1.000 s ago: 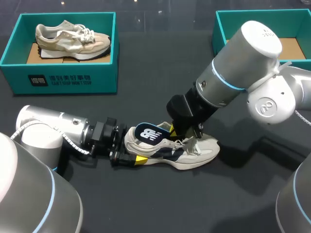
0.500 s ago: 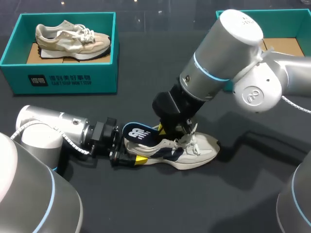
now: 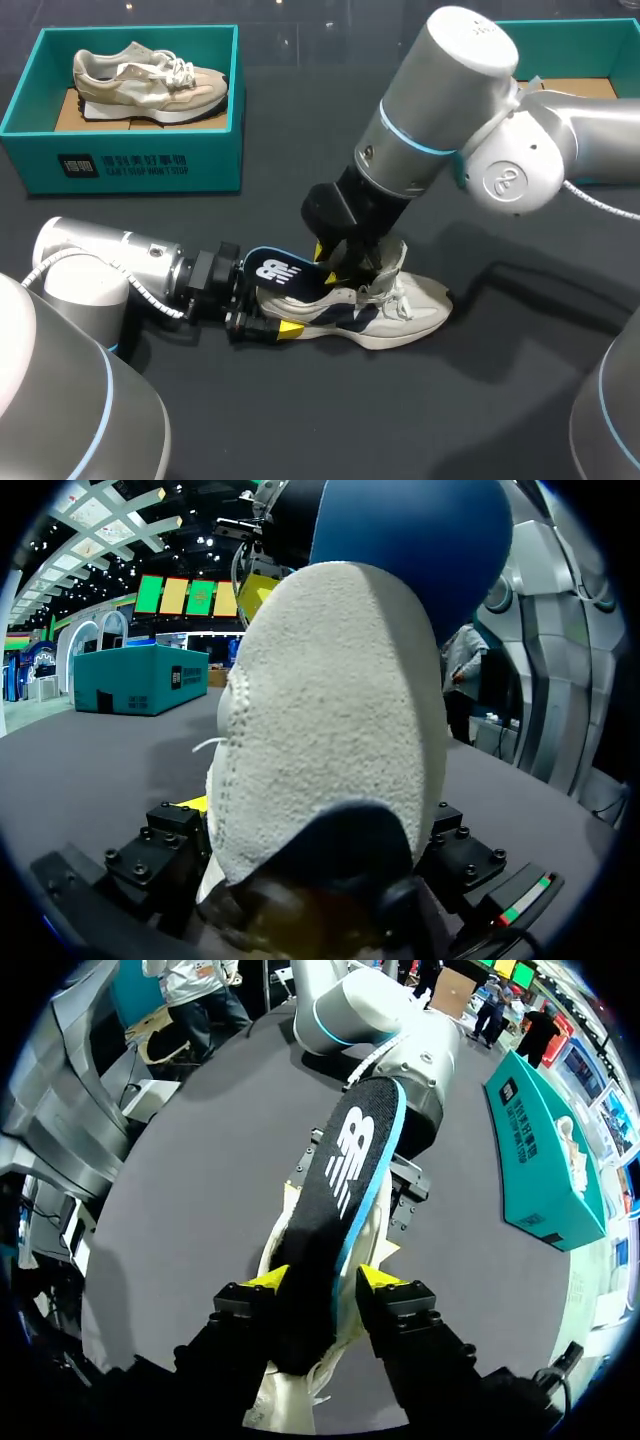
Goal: Take the shoe out of the shoebox, open the shoe tongue, remove and reinsert the insole, then place the shoe into the shoebox
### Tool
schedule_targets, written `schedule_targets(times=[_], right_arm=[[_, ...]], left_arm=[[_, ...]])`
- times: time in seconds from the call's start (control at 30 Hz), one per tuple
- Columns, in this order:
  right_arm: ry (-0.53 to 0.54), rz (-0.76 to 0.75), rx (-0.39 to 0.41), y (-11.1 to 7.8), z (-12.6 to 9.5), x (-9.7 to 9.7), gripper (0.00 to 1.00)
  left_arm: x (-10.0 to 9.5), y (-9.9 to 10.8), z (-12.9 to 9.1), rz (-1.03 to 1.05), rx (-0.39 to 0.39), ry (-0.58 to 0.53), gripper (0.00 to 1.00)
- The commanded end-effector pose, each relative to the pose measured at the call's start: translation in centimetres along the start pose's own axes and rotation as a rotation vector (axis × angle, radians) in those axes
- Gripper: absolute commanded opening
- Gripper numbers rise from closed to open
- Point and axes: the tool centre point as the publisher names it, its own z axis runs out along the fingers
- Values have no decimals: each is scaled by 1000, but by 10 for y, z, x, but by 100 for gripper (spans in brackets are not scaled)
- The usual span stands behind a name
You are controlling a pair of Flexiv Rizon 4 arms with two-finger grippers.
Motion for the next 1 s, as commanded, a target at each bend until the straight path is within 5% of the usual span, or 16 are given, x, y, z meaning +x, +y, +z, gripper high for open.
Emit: schedule_targets(times=[0.03,0.3,0.37,0.7,0.87,0.93,1.0], right_arm=[[23,54,79,10,-4,-5,44],[77,190,115,14,-5,-9,47],[84,200,120,15,-4,-9,100],[84,200,120,15,-4,-9,100],[176,290,30,23,0,-11,100],[211,318,0,23,0,-12,75],[227,339,-10,23,1,-12,72]], left_arm=[[-2,1,1,-1,-1,1,0],[-2,1,1,-1,-1,1,0],[-2,1,1,-1,-1,1,0],[-2,1,1,-1,-1,1,0],[-2,1,1,-1,-1,1,0],[-2,1,1,-1,-1,1,0],[-2,1,1,-1,-1,1,0]])
